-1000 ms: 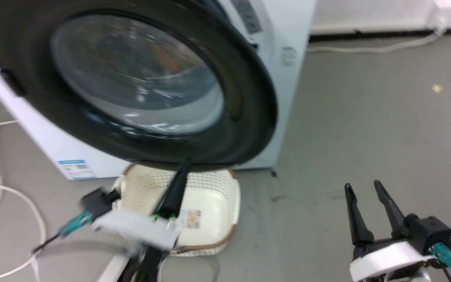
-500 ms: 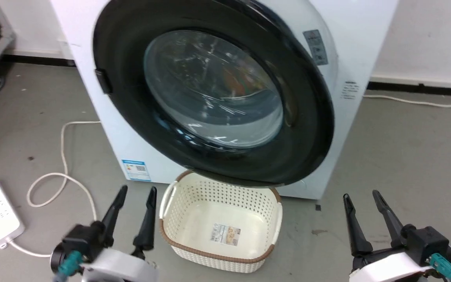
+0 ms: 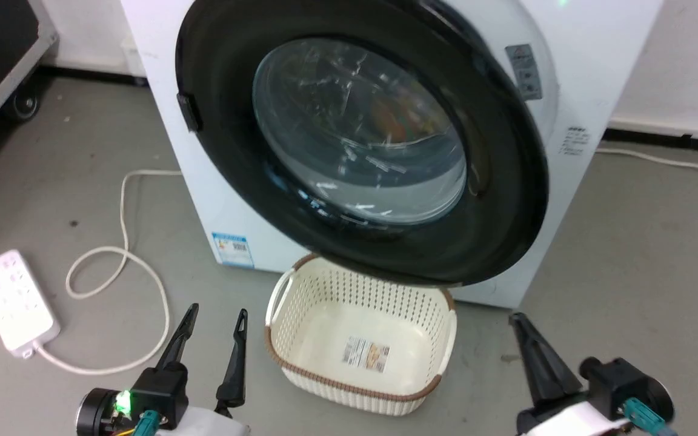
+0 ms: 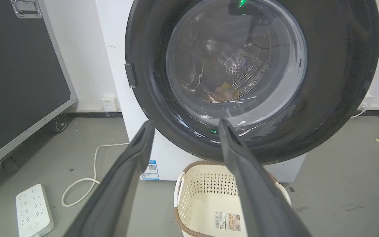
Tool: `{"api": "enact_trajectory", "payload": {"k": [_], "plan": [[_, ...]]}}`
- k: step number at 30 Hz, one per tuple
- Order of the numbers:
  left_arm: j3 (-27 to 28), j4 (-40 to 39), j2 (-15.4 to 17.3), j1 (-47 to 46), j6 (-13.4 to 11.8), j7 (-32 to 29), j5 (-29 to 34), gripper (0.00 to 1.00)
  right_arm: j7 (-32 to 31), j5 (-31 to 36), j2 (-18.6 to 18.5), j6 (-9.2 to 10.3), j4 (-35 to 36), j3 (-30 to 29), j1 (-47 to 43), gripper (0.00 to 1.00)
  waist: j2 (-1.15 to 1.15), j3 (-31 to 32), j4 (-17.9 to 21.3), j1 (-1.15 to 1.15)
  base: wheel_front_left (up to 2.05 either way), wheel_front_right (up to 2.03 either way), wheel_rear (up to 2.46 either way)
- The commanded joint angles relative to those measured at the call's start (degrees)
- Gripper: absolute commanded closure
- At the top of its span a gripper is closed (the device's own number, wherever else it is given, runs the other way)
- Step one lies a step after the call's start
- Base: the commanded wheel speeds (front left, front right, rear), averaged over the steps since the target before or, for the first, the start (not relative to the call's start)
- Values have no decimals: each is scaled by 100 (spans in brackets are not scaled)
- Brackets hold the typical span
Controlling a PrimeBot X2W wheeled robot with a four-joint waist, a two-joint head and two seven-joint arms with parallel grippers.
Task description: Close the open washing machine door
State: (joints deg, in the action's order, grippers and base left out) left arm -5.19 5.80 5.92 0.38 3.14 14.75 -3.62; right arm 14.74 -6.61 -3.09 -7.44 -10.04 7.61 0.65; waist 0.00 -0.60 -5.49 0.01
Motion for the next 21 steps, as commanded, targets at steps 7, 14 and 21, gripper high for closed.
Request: {"api": "enact_trajectory", "payload": {"k": [7, 14, 21], "plan": [[-48, 64, -113, -285, 53, 25, 88, 0, 26, -167, -662, -5, -312, 639, 1063, 100, 0, -718, -429, -1, 0, 0, 0], [-110, 14, -213, -456, 41, 25, 39, 0, 26, -628, -1407, -5, -765, 1087, 2073, 100, 0, -1059, -745, -1, 0, 0, 0], [-218, 30, -275, -642, 51, 25, -50, 0, -9, -1112, -2076, -5, -1792, 919, 3218, 100, 0, -1434, -994, -1, 0, 0, 0]]}}
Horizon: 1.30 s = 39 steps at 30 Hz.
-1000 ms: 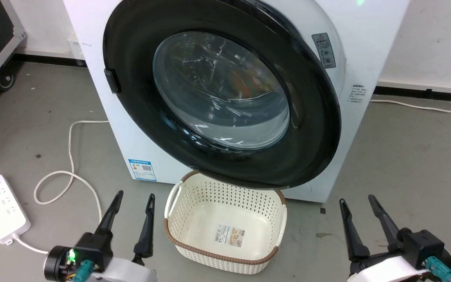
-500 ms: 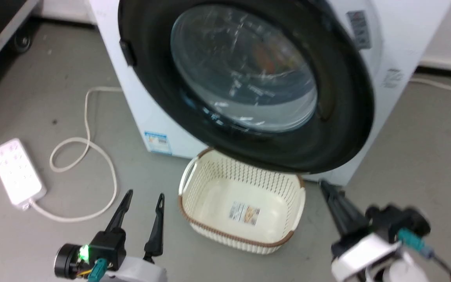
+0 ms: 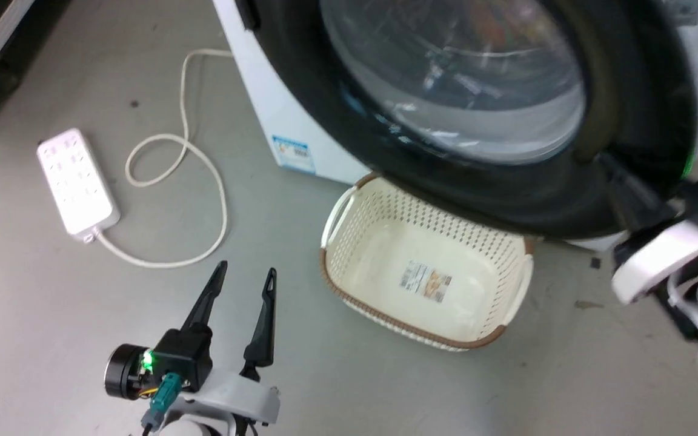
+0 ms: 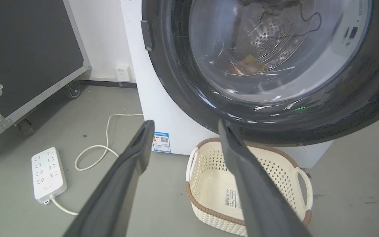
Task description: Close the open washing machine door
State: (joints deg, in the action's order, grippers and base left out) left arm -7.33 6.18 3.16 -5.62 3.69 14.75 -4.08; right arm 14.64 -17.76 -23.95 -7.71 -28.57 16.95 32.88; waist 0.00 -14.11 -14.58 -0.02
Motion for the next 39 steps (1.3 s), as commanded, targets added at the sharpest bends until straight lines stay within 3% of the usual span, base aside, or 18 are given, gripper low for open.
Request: {"api": "enact_trajectory", "payload": {"k": [1, 13, 19, 25, 26, 27, 33, 39], "plan": [[-16, -1, -5, -74, 0, 25, -31, 0, -5, -49, -75, 22, -94, -42, 143, 100, 0, -131, -120, 2, 0, 0, 0], [-156, -59, -26, -327, -69, 25, -164, 0, -29, -507, -583, 22, -1504, -294, 1692, 100, 0, -561, -348, 2, 0, 0, 0], [-195, -43, -27, -350, -138, 25, -201, 0, 0, -432, -519, 22, -1984, -301, 2125, 100, 0, -543, -309, 2, 0, 0, 0], [-164, 30, -27, -283, -122, 25, -145, 0, 30, -448, -284, 22, -2137, -226, 1888, 100, 0, -177, -147, 2, 0, 0, 0], [-151, 42, -27, -261, -111, 25, -131, 0, 32, -452, -240, 22, -2071, -244, 1799, 72, 0, -90, -111, 2, 0, 0, 0], [-132, 62, -27, -240, -99, 25, -120, 0, 33, -449, -195, 22, -1966, -259, 1691, 0, 0, 2, -72, 2, 0, 0, 0], [28, 171, -28, -67, -36, 25, -142, 0, 34, -148, 47, 22, -1003, -507, 661, 0, 0, 648, 221, 2, 0, 0, 0], [169, 269, -28, 134, -39, 25, -147, 0, 35, 267, 569, 22, 264, -1097, -648, 0, 0, 1177, 579, 2, 0, 0, 0]]}}
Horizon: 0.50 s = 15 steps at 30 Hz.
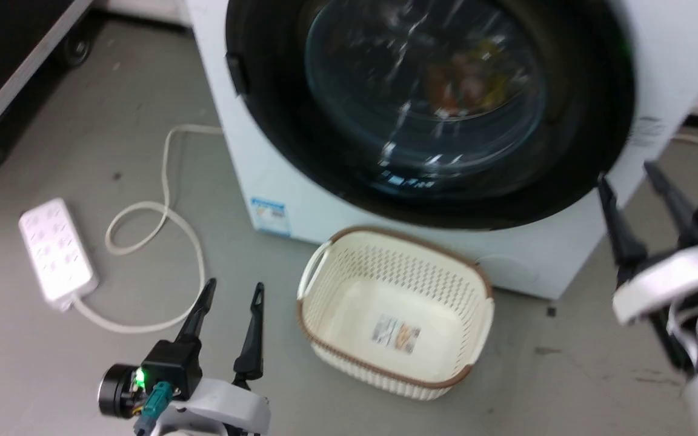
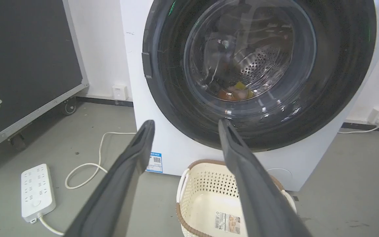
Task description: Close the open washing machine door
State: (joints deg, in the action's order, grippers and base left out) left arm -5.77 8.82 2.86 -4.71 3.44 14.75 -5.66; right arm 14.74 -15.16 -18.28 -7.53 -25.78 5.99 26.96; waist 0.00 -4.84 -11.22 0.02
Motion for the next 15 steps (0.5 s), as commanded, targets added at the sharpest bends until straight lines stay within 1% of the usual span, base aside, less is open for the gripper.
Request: {"api": "enact_trajectory", "payload": {"k": [1, 8, 11, 15], "plan": [[19, 20, 2, 78, -10, 25, 10, 0, 25, 73, 91, 4, 194, -125, -274, 0, 0, 315, 298, -2, 0, 0, 0], [46, 222, 3, 190, 69, 25, 139, 0, 25, 629, 738, 4, 1348, -688, -1644, 0, 0, 556, 582, -2, 0, 0, 0], [78, 332, 3, 204, 98, 25, 144, 0, 26, 765, 1132, 4, 1656, -1000, -2098, 0, 0, 607, 645, -2, 0, 0, 0], [71, 418, 3, 236, 127, 25, 200, 0, 26, 1055, 1418, 4, 1862, -1142, -2613, 0, 0, 662, 726, -2, 0, 0, 0]]}}
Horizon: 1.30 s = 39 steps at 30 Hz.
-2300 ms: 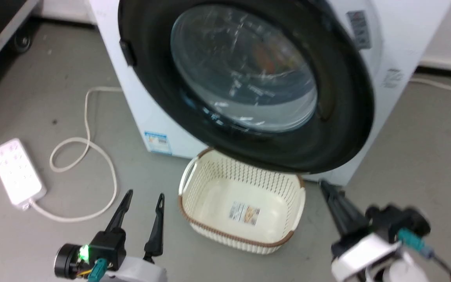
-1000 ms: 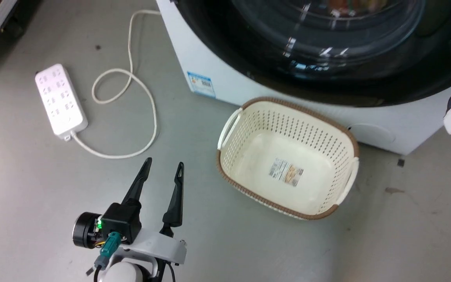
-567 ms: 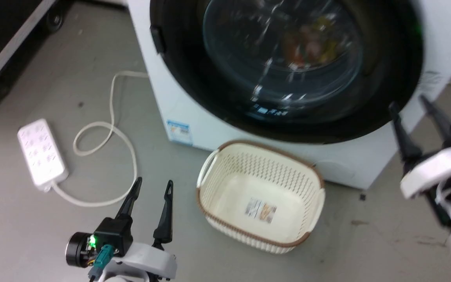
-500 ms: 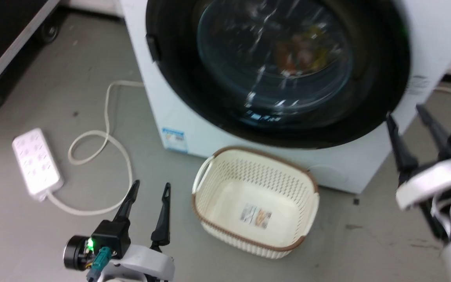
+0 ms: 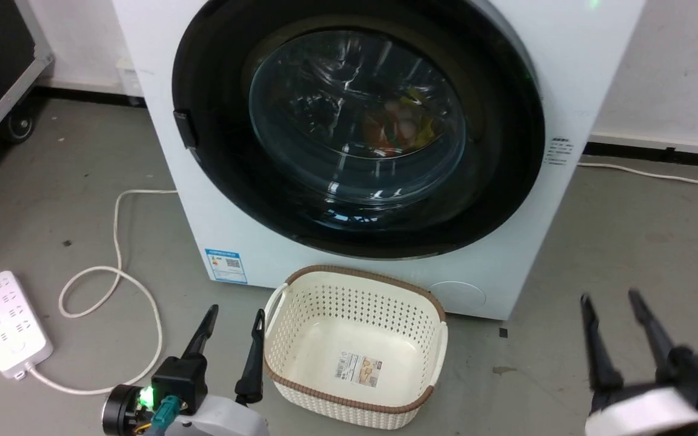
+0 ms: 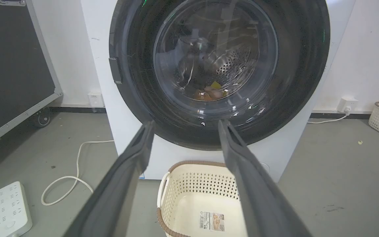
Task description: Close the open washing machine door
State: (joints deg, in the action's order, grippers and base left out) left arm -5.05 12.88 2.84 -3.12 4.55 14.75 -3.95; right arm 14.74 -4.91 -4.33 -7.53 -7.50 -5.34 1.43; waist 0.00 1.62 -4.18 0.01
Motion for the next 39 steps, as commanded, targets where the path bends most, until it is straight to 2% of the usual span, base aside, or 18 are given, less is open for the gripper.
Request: {"api": "enact_trajectory", "payload": {"k": [1, 16, 17, 39], "plan": [[-6, 22, 5, 89, 19, 25, 46, 0, 26, 80, 66, 4, 52, -37, -152, 0, 0, 23, 37, -1, 0, 0, 0], [-51, 143, 5, 107, 99, 25, 94, 0, 26, -69, 144, 4, -377, 25, -325, 0, 0, 40, 116, -1, 0, 0, 0], [-45, 133, -2, 55, 71, -6, 82, 100, -4, -57, 119, 0, -361, 27, -325, 100, 0, 41, 117, -1, 0, 0, 0], [32, -58, -1, 89, 0, -209, 124, 100, -206, 16, 122, 1, -212, 95, -301, 100, 0, 13, 160, -1, 0, 0, 0]]}}
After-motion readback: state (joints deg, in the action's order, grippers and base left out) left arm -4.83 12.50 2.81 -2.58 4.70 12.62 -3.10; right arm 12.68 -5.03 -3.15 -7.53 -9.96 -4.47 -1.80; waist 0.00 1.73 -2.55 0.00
